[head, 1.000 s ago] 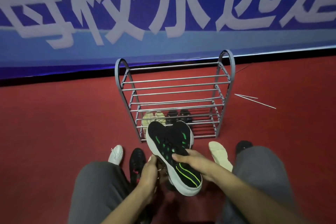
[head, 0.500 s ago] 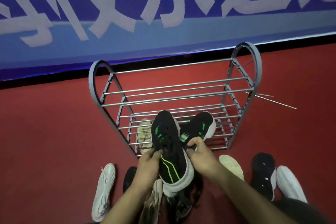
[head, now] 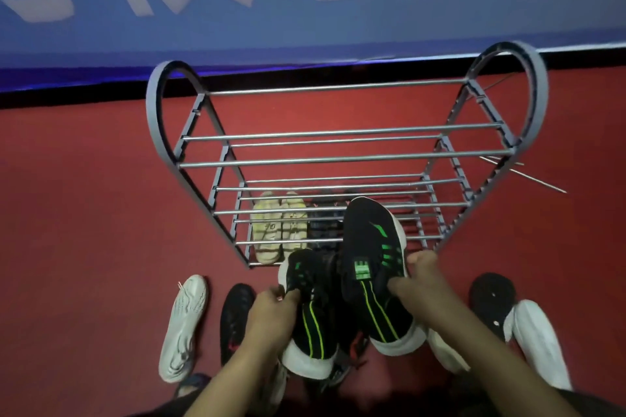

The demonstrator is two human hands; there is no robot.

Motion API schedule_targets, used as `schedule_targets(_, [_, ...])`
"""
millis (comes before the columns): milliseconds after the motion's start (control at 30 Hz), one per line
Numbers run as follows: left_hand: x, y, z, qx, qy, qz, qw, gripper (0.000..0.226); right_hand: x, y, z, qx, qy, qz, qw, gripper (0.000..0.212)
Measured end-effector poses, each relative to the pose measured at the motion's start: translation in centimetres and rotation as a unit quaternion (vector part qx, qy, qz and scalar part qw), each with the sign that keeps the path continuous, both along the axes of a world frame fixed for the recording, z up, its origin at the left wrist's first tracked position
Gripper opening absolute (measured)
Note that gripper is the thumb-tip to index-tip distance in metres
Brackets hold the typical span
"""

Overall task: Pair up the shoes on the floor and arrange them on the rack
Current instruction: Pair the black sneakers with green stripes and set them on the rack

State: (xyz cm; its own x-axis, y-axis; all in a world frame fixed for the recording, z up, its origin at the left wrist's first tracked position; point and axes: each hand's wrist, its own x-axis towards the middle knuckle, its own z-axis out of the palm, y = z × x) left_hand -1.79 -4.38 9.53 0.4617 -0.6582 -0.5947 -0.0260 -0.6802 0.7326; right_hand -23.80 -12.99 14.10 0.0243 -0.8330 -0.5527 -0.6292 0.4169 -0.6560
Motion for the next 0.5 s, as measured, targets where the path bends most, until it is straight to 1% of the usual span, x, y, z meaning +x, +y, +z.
schedule_targets(67, [0.5,0.2,-1.1,0.009,0.070,0.056,0.996,0.014,0.2,0.3,-0.6,0.010,0.004,0.009,1.000,0.041])
schedule_targets(100, [0.8,0.1,-1.6,0.017,0.089,0.069,0.994,0.013,0.2,0.3,-0.8,0.010,0.007,0.008,1.000,0.039])
schedule_targets(167, [1.7,-0.8,-2.9,0.019,0.082,0.075,0.994,0.018,0.2,0.5,-0.8,-0.001,0.012,-0.004,1.000,0.035])
schedule_targets(233, [2.6,-2.2,-4.0,0.001,0.083,0.095,0.992,0.020,0.2,0.7,-0.4,-0.034,0.005,-0.015,0.999,0.031])
schedule_targets(300, [3.7,-3.9,-5.2,-0.028,0.068,0.106,0.992,0.024,0.5,1.2,0.4,-0.077,-0.004,-0.013,0.997,0.029])
schedule_targets(367, [5.0,-5.9,-6.6,-0.060,0.027,0.084,0.994,0.031,0.8,1.5,1.0,-0.097,-0.015,-0.004,0.995,0.028])
schedule_targets(433, [6.2,-7.9,-8.2,-0.084,-0.032,0.049,0.995,0.035,0.6,1.2,1.4,-0.084,-0.034,-0.021,0.996,0.025])
schedule_targets(500, [7.4,-10.1,-9.7,-0.113,-0.058,0.052,0.991,0.036,0.1,0.4,1.6,-0.061,-0.062,-0.055,0.995,0.019])
